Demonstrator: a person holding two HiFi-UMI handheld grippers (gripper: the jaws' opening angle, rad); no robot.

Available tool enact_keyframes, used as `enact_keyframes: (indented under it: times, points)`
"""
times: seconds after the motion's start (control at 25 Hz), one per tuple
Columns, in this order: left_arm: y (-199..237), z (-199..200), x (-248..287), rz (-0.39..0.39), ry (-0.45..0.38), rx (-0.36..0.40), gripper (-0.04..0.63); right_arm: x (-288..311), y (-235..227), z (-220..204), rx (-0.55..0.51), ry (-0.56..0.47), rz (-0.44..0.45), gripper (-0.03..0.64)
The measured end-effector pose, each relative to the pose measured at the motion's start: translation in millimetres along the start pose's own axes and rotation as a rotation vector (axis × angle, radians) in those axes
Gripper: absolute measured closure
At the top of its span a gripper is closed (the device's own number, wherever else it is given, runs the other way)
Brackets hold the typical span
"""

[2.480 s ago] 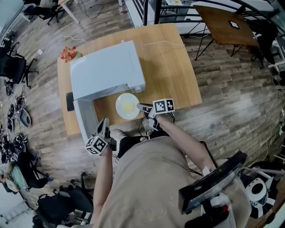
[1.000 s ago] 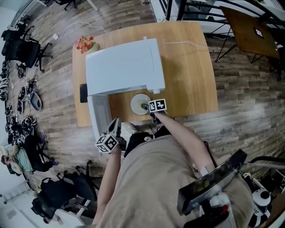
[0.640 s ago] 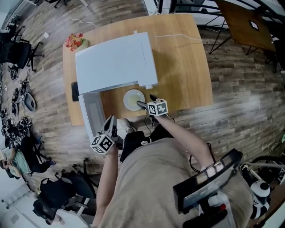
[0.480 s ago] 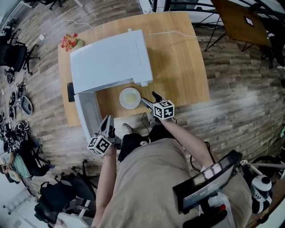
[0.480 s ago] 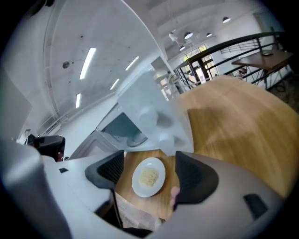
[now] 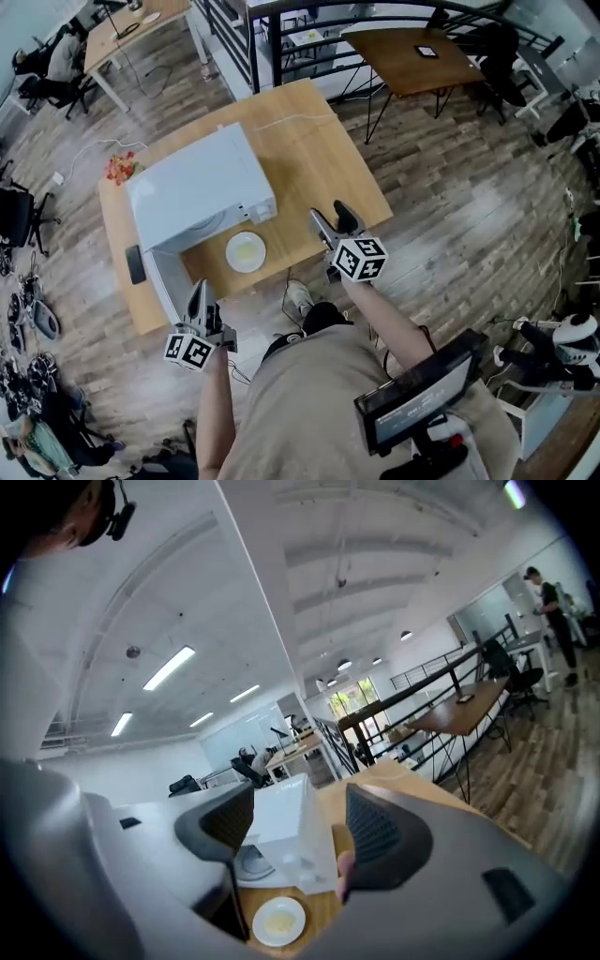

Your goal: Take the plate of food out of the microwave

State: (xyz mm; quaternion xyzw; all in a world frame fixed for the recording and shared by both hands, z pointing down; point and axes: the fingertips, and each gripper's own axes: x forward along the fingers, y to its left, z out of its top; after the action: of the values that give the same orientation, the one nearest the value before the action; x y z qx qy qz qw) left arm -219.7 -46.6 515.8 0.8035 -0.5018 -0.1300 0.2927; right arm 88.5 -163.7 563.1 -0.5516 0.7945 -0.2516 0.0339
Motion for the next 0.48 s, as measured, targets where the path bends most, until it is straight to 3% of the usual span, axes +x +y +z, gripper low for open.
enact_keyframes:
  times: [0.2,0.48]
  points:
    - [-27.1,20.4,-26.1,-0.092,-0.074,0.003,0.591,-73.5,39.1,66.1,-0.143,-0.159,-0.024,0.333]
    - [-47.8,21.5,-99.1,-0.105,-0.117,0.072,0.591,-184.8,80.2,72.3,-0.258,-0.224,-0.067,0.351]
